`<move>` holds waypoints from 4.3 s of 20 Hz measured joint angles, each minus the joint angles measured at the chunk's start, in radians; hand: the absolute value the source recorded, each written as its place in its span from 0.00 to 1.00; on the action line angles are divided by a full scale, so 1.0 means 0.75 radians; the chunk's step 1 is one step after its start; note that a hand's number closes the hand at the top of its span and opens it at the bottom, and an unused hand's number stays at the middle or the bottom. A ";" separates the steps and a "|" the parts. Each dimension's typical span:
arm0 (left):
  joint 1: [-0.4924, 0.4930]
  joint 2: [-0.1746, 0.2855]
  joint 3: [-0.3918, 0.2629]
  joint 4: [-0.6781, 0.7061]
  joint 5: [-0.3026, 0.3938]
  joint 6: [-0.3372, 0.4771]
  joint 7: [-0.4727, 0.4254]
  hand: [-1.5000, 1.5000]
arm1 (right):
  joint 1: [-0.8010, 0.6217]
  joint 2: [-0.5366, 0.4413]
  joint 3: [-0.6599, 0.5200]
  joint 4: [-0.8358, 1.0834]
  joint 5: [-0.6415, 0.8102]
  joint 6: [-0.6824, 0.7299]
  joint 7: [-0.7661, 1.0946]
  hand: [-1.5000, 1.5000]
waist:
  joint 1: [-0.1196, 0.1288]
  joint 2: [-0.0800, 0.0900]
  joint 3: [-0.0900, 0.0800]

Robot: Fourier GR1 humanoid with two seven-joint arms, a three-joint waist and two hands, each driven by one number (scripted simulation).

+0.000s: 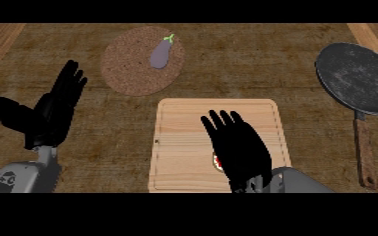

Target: Pick the cupcake from the cutting board and place it in the pan

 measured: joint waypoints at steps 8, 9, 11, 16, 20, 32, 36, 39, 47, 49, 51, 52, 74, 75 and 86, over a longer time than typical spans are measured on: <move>0.001 -0.027 0.014 -0.021 -0.045 -0.014 0.027 0.50 | 0.065 0.095 -0.051 0.109 0.139 0.051 -0.080 0.00 | 0.000 0.001 0.001; -0.002 -0.039 0.009 -0.019 -0.055 -0.010 0.030 0.50 | 0.074 0.125 -0.044 0.131 0.167 0.048 -0.083 0.00 | 0.000 0.000 0.000; -0.002 -0.042 0.019 -0.022 -0.061 -0.023 0.034 0.50 | 0.087 0.146 -0.056 0.195 0.225 0.027 -0.138 0.00 | 0.002 0.001 0.001; -0.020 -0.060 0.048 -0.009 -0.075 -0.042 0.057 0.50 | 0.121 0.183 -0.126 0.294 0.304 0.025 -0.234 0.00 | 0.001 0.001 0.001; -0.028 -0.078 0.055 -0.023 -0.101 -0.048 0.067 0.50 | 0.141 0.249 -0.128 0.362 0.364 0.022 -0.290 1.00 | 0.001 0.001 0.001; -0.010 -0.115 0.109 -0.051 -0.132 -0.097 0.087 0.50 | 0.206 0.300 -0.194 0.448 0.565 -0.097 -0.587 1.00 | 0.000 -0.002 0.000; -0.009 -0.131 0.110 -0.042 -0.150 -0.103 0.084 0.50 | 0.249 0.286 -0.213 0.368 0.624 -0.143 -0.619 1.00 | -0.003 -0.001 0.000; -0.018 -0.128 0.122 -0.025 -0.150 -0.109 0.073 0.50 | 0.178 0.302 -0.358 0.411 0.631 -0.170 -0.547 1.00 | -0.001 0.002 0.000; -0.038 -0.140 0.109 -0.018 -0.159 -0.108 0.077 0.50 | -0.138 0.244 -0.755 0.664 0.754 -0.329 -0.249 1.00 | 0.022 0.010 0.000; -0.041 -0.147 0.112 0.004 -0.160 -0.110 0.057 0.50 | -0.234 0.208 -0.778 0.687 0.814 -0.349 -0.211 1.00 | 0.020 0.009 0.000; -0.042 -0.147 0.111 0.009 -0.163 -0.114 0.055 0.50 | -0.329 0.185 -0.795 0.712 0.868 -0.363 -0.176 1.00 | 0.021 0.007 0.000; -0.039 -0.153 0.103 -0.003 -0.171 -0.105 0.063 0.50 | -0.371 0.178 -0.798 0.721 0.893 -0.362 -0.161 1.00 | 0.020 0.006 0.000; -0.043 -0.155 0.151 -0.029 -0.177 -0.127 0.105 0.50 | -0.412 -0.203 -1.264 0.912 0.874 -0.670 -0.438 1.00 | 0.000 0.003 0.001; -0.039 -0.152 0.157 -0.027 -0.176 -0.132 0.100 0.50 | -0.392 -0.223 -1.293 0.932 0.863 -0.707 -0.467 1.00 | 0.001 0.004 0.001; -0.033 -0.176 0.143 -0.043 -0.186 -0.146 0.101 0.50 | -0.299 -0.371 -1.525 1.417 0.687 -1.050 -0.995 1.00 | 0.021 0.011 0.002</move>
